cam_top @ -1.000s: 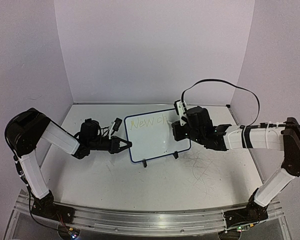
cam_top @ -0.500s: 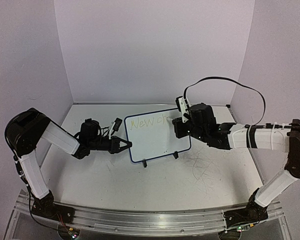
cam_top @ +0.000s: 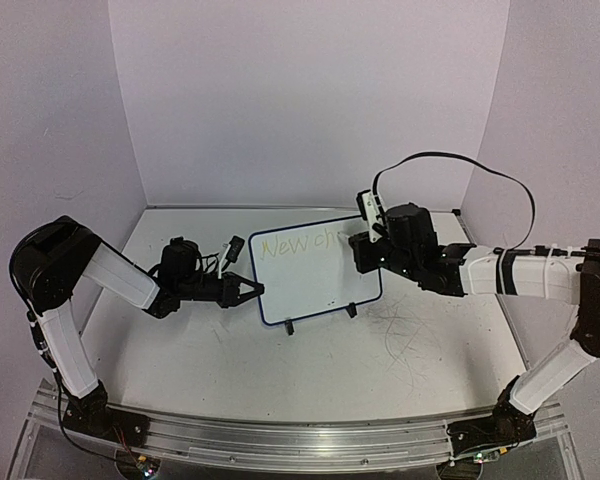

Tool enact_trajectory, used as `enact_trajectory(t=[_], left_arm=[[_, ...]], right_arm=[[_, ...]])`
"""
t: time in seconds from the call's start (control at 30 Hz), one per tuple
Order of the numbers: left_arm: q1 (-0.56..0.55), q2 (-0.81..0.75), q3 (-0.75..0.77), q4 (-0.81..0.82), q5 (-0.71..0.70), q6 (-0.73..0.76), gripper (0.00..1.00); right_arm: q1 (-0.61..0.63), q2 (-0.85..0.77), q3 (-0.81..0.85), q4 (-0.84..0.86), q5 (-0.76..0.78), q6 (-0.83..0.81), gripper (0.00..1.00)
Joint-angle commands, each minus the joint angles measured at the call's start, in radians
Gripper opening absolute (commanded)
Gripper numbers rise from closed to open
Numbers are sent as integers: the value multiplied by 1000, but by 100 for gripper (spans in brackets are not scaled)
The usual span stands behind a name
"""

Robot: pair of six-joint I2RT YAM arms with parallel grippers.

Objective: Write a sentence on the whiteboard

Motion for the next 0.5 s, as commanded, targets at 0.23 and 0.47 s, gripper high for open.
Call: enact_trajectory(t=[0.23, 0.47], left_arm=[[-2, -15, 24, -48, -67, 28, 0], [-2, -13, 26, -49, -65, 31, 0]], right_arm=[[-3, -10, -7, 38, -10, -6, 0], [-13, -5, -12, 42, 0, 14, 0]])
